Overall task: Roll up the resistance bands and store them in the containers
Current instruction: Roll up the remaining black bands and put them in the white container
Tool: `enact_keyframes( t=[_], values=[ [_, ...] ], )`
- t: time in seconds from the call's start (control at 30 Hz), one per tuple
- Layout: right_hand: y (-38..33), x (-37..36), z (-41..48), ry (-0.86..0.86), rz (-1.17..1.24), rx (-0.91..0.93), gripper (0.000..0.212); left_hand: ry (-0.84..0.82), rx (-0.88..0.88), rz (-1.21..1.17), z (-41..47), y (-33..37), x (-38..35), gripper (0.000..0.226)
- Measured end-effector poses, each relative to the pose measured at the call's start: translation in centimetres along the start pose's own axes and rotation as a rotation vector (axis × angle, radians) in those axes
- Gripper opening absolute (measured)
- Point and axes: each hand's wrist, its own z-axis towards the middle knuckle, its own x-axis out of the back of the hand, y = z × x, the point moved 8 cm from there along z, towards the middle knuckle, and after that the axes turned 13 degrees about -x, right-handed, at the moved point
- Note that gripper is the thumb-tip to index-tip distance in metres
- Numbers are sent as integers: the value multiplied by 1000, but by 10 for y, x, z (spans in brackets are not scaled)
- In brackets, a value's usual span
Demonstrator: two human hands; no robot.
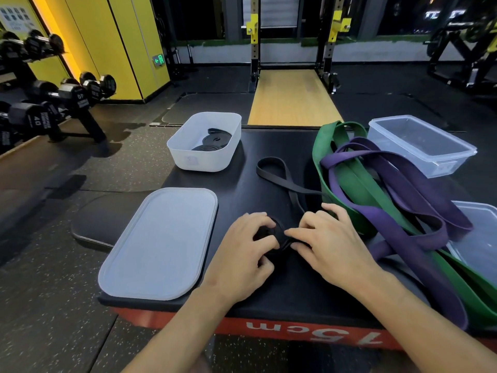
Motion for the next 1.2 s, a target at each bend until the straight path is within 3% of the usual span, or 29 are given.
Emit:
enact_keyframes(
  t=[0.2, 0.37, 0.53, 0.63, 0.93, 1.03, 1.2],
  values=[
    [-2, 0, 1, 69, 8, 15, 5, 22, 106, -69, -5, -8, 1, 30],
    [-8, -1, 2, 94, 17, 20, 5, 1, 68, -126, -8, -8, 0, 60],
    [-16, -6, -7, 103, -26, 2, 9, 5, 85, -186, -8, -13, -2, 39],
    [-12, -20, -9, 24, 90, -87, 15, -1, 71, -227, -6, -14, -4, 31],
    [-7, -33, -10, -55, 294, -116, 14, 5, 80, -300, -7, -20, -5, 42],
    [1, -34, -6, -114, 398, -137, 26, 18, 114, -325, -6, -22, -5, 40],
    [-1, -47, 3, -375, 415, -191, 79, 10, 122, -366, -3, -24, -2, 40]
  ],
)
